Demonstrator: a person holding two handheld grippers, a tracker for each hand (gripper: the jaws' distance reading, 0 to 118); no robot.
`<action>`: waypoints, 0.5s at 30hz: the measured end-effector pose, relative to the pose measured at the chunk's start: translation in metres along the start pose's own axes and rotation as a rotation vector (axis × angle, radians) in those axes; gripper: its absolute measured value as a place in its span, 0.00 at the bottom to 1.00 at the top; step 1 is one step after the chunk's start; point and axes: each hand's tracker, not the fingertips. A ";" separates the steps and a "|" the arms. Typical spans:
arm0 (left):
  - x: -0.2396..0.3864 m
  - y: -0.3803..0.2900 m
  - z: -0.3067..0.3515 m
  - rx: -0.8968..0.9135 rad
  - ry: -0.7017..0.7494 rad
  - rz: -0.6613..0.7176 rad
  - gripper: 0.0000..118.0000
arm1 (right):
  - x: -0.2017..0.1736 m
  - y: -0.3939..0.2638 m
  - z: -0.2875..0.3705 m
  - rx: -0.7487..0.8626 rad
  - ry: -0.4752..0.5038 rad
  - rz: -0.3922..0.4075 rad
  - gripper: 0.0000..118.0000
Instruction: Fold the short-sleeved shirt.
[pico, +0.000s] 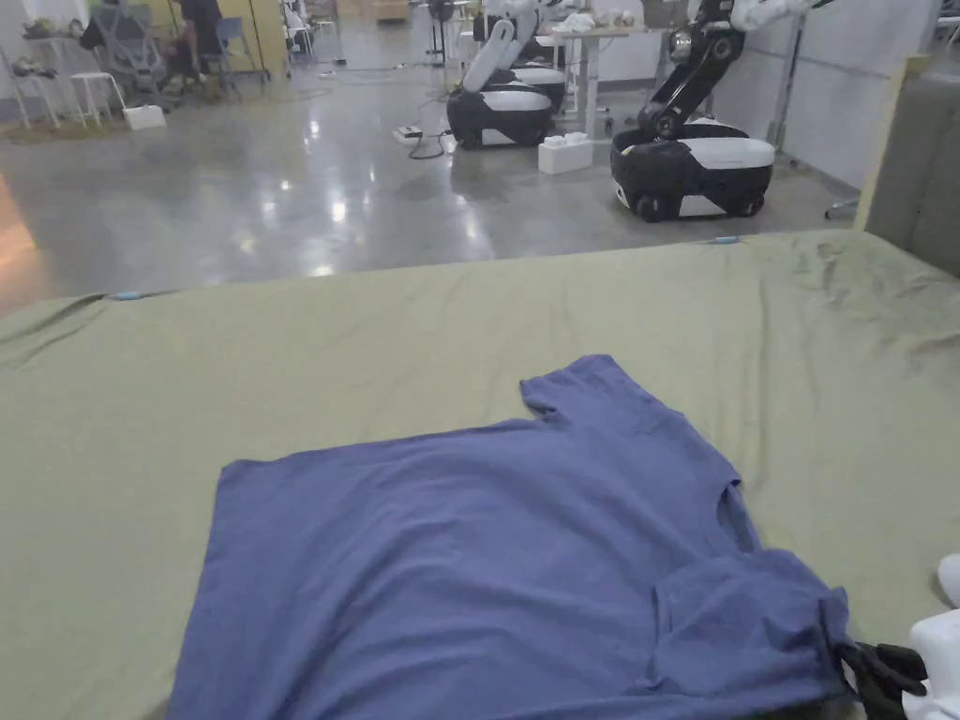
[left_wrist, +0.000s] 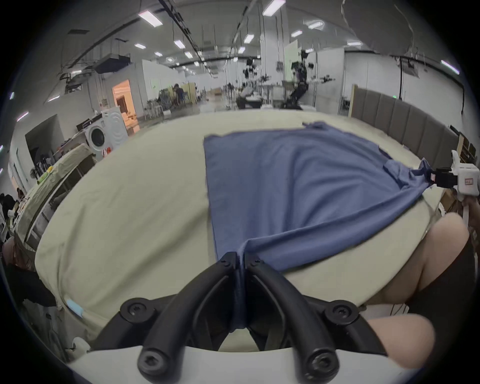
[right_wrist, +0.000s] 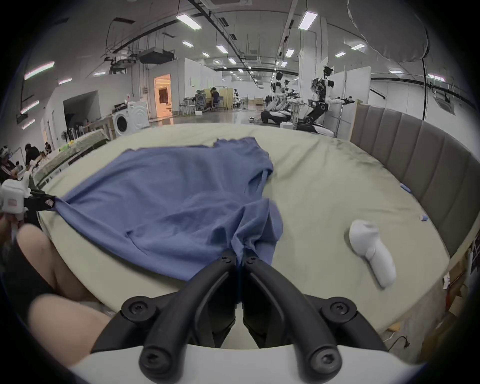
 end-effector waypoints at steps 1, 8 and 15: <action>0.000 -0.002 -0.003 -0.003 -0.007 0.010 0.04 | -0.001 -0.006 -0.004 -0.019 -0.015 0.011 0.04; -0.008 0.002 0.016 0.049 0.012 0.139 1.00 | 0.003 -0.019 0.011 0.063 -0.110 -0.133 1.00; 0.004 -0.004 0.108 0.285 0.016 0.140 0.80 | -0.032 -0.005 0.095 0.220 -0.077 -0.133 0.96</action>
